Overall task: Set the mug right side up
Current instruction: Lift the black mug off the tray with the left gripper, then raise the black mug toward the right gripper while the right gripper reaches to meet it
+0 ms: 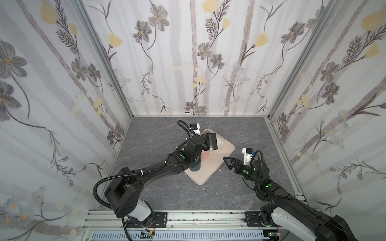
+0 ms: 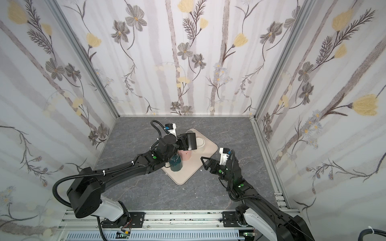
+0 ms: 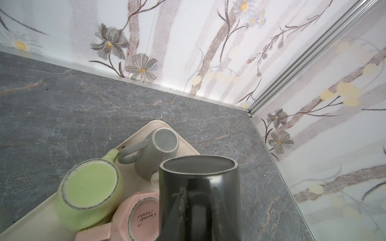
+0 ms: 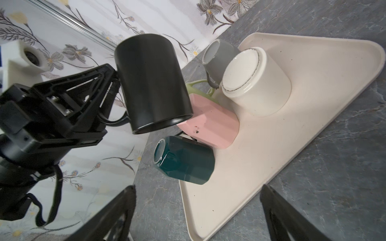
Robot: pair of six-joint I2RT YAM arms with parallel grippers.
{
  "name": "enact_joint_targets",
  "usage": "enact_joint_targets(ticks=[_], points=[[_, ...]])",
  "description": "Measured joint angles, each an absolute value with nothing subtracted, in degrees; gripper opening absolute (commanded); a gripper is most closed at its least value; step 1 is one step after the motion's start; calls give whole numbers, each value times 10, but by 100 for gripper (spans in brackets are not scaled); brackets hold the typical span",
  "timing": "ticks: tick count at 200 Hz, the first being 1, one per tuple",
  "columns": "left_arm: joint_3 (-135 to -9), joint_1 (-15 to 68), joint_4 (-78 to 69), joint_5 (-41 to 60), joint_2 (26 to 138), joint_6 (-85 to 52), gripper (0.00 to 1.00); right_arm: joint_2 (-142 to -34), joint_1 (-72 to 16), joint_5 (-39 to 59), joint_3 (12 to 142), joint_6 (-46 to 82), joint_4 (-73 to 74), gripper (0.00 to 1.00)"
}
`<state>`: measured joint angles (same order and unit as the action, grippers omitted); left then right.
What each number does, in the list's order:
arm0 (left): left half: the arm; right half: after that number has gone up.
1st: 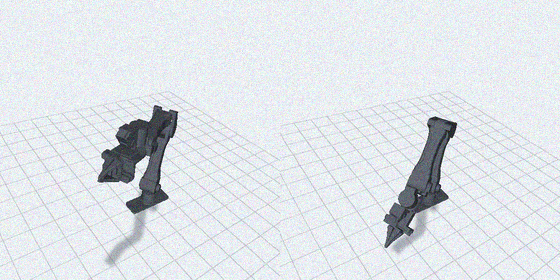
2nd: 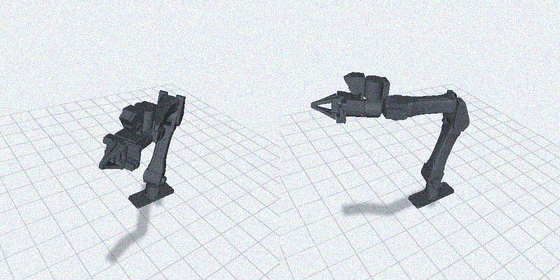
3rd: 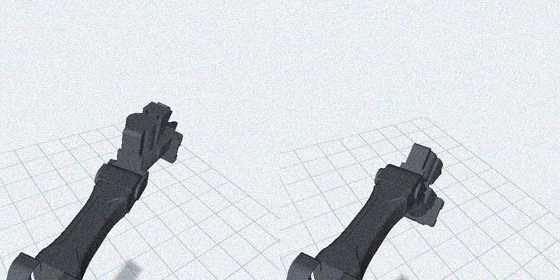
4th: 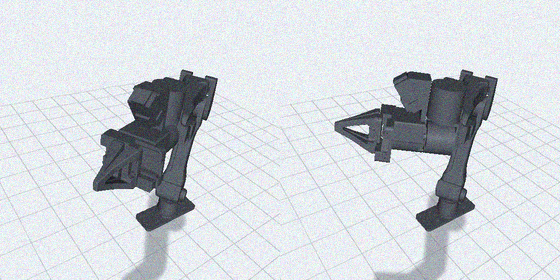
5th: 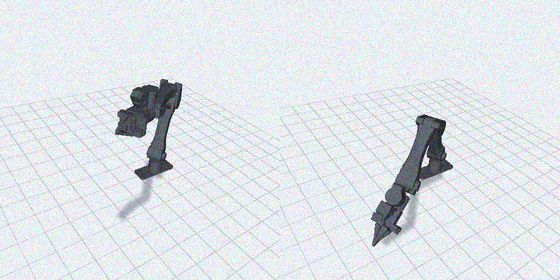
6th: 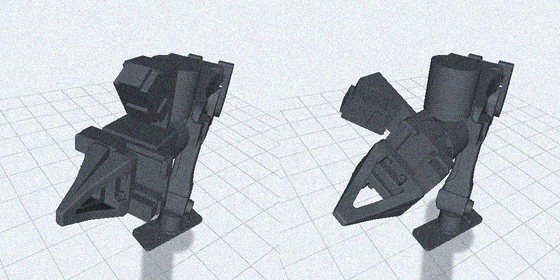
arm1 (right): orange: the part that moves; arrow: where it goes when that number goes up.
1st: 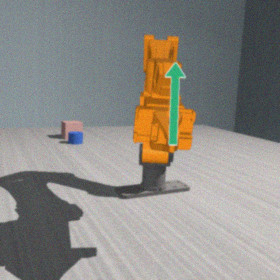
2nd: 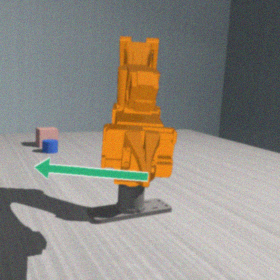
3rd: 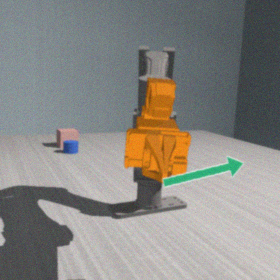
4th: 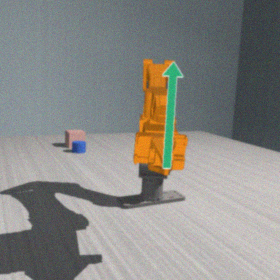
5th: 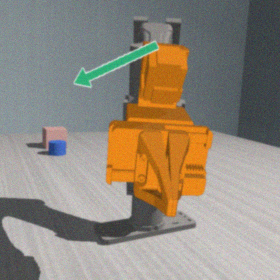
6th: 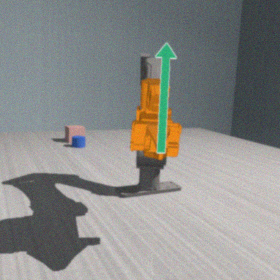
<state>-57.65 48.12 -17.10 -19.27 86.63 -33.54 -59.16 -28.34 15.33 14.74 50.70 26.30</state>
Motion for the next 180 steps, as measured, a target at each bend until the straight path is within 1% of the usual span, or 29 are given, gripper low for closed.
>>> enact_joint_targets(ticks=[57, 74, 83, 148, 180], points=[[-538, 481, -314, -174, 893, -353, 0, -605, -293, 170, 170, 540, 316, 89], [-538, 481, -352, -169, 905, -360, 0, -614, -296, 176, 179, 546, 334, 81], [-538, 481, -373, -168, 912, -363, 0, -620, -297, 179, 183, 551, 344, 78], [-556, 480, -514, -156, 963, -381, 0, -665, -297, 203, 212, 569, 416, 77], [-556, 479, -557, -146, 985, -407, 0, -691, -296, 207, 224, 569, 450, 74]])
